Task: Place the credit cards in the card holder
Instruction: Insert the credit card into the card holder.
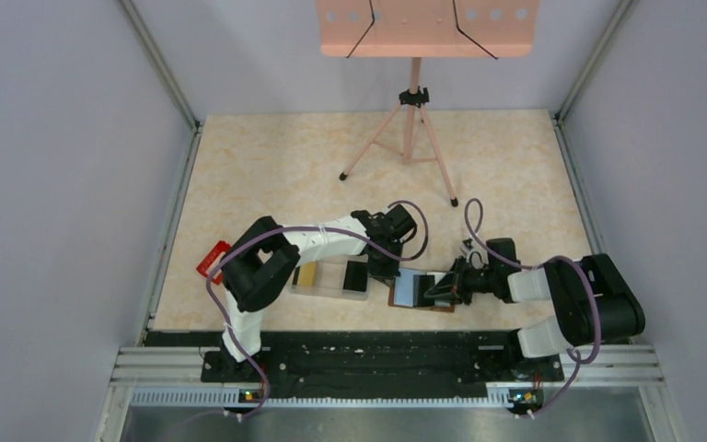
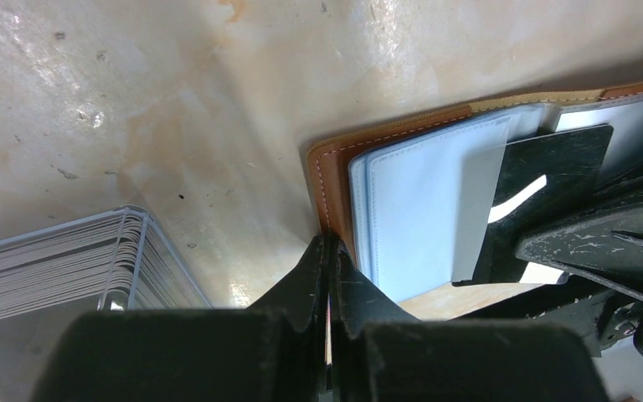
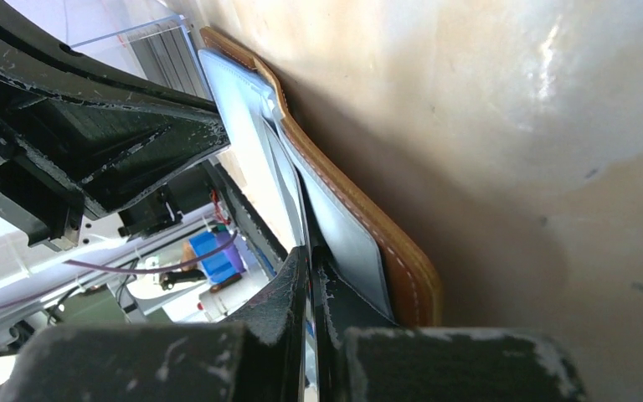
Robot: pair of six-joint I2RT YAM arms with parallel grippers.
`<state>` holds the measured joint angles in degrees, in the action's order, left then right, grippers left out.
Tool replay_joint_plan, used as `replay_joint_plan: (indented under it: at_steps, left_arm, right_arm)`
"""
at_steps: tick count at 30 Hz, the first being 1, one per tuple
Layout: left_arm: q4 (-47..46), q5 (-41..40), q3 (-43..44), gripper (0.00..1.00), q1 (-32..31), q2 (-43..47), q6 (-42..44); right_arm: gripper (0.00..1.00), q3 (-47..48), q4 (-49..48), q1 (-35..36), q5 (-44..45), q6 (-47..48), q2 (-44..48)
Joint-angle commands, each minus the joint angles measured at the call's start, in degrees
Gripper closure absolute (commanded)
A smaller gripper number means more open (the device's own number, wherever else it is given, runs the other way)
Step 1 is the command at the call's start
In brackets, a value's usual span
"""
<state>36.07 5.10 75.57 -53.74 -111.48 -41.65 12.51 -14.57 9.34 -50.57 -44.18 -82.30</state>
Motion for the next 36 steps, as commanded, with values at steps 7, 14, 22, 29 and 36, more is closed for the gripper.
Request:
replay_joint_plan:
  at_steps: [7, 14, 22, 29, 36]
  left_arm:
    - [-0.22, 0.05, -0.49, 1.00, -0.76, 1.14, -0.62]
    - [0.01, 0.16, -0.22, 1.00, -0.89, 1.28, -0.63]
    - [-0.02, 0.35, 0.30, 1.00, -1.02, 1.21, -0.72]
    - [0.40, 0.04, 0.45, 1.00, -1.02, 1.41, -0.71]
    - [0.48, 0.01, 0.90, 1.00, -1.02, 0.94, -0.59]
  right_arm:
    - [1.00, -0.03, -7.27, 0.71, 2.13, -3.30, -1.14]
    - [1.00, 1.73, -6.24, 1.40, 3.98, -3.17, 1.21]
    - [0.93, 2.94, -6.39, 5.19, 4.50, -3.45, -2.83]
    - [0.71, 10.37, 12.80, 9.77, 13.84, 3.31, 0.55]
    - [0.45, 16.66, 29.44, 9.98, 23.37, 8.75, 7.04]
